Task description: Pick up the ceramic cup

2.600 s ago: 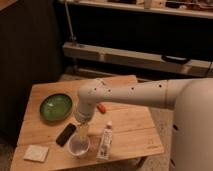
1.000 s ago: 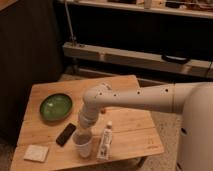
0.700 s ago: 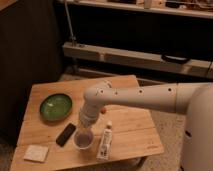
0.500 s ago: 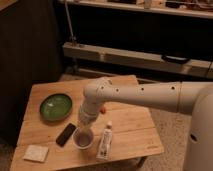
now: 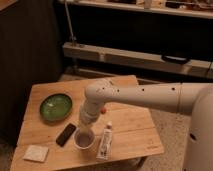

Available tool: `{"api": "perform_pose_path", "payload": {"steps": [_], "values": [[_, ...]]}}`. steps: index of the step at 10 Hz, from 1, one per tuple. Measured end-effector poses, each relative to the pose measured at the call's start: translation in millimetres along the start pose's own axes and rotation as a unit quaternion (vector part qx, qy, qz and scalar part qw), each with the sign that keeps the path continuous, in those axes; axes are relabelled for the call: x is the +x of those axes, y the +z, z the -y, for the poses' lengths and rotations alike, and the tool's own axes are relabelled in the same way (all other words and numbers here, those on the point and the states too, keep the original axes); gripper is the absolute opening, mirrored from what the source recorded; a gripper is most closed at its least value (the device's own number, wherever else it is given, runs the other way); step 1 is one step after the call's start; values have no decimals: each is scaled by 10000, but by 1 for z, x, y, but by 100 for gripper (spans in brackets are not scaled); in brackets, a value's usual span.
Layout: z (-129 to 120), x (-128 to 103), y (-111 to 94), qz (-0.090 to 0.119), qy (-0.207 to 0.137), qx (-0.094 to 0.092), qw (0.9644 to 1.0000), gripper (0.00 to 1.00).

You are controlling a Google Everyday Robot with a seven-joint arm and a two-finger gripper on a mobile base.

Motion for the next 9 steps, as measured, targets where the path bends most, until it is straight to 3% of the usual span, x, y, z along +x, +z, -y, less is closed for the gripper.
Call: {"api": "perform_pose_path", "payload": {"steps": [3, 6, 9], "values": [[2, -7, -29, 33, 11, -36, 10000, 9], [4, -7, -32, 63, -3, -85, 9999, 9], [8, -14, -58, 96, -10, -125, 9999, 9]]}}
